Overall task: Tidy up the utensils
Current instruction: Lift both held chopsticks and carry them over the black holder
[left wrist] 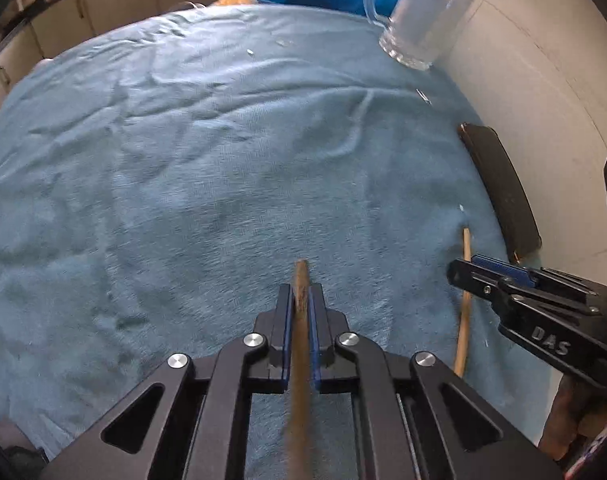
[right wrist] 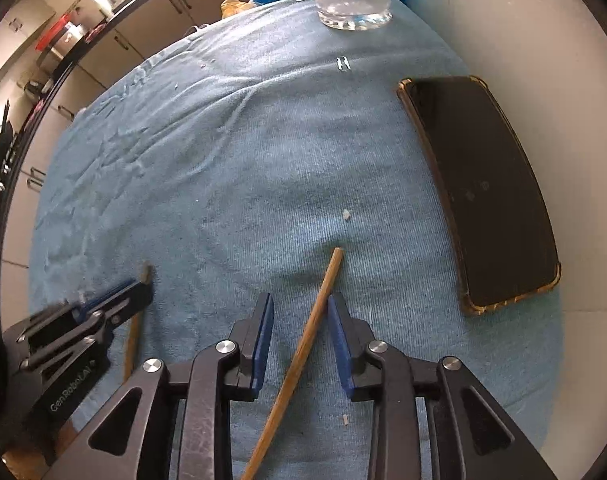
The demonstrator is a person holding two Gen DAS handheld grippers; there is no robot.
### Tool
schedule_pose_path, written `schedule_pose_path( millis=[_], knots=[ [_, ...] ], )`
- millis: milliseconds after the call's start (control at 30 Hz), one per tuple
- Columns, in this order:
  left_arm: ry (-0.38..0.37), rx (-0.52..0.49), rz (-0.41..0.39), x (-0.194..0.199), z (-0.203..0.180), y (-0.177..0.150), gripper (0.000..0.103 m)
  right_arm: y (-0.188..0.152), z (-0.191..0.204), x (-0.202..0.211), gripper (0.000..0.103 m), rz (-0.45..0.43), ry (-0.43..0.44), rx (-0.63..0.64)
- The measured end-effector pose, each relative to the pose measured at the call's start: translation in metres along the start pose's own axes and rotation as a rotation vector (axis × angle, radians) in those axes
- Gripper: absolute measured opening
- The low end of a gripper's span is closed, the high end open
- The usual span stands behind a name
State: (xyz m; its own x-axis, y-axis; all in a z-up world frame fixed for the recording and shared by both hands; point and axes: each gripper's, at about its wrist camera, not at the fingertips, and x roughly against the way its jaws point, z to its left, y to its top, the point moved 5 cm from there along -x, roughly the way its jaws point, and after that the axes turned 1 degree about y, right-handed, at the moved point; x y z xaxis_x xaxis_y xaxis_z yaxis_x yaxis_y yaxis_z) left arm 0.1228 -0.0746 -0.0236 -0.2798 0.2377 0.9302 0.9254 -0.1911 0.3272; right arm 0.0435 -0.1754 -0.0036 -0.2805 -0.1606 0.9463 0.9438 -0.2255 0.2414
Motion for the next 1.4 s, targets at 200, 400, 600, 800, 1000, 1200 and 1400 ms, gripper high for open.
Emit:
schedule_pose_path(
  millis=[200, 400, 600, 800, 1000, 1200, 1400],
  knots=[
    [-0.008, 0.035, -0.119, 0.039, 0.009, -0.021, 0.007, -0.013, 0.007, 0.004, 0.006, -0.101, -0.073, 0.092],
    [-0.035, 0.034, -0.263, 0.102, 0.013, -0.054, 0.007, -0.034, 0.012, 0.047, 0.006, -0.26, 0.071, 0.058],
    [-0.076, 0.052, -0.425, 0.165, 0.018, -0.098, 0.007, -0.073, 0.033, 0.098, 0.006, -0.419, 0.134, 0.085],
    [-0.069, 0.09, -0.592, 0.22, 0.029, -0.134, 0.007, -0.107, 0.062, 0.138, 0.006, -0.549, 0.163, 0.147],
    [-0.041, 0.105, -0.715, 0.264, 0.04, -0.162, 0.007, -0.137, 0.091, 0.173, 0.006, -0.648, 0.215, 0.204],
    [-0.022, 0.129, -0.799, 0.298, 0.055, -0.187, 0.007, -0.159, 0.118, 0.196, 0.006, -0.726, 0.225, 0.27],
    [-0.014, 0.165, -0.853, 0.325, 0.073, -0.204, 0.007, -0.17, 0.144, 0.214, 0.006, -0.787, 0.235, 0.325]
  ],
)
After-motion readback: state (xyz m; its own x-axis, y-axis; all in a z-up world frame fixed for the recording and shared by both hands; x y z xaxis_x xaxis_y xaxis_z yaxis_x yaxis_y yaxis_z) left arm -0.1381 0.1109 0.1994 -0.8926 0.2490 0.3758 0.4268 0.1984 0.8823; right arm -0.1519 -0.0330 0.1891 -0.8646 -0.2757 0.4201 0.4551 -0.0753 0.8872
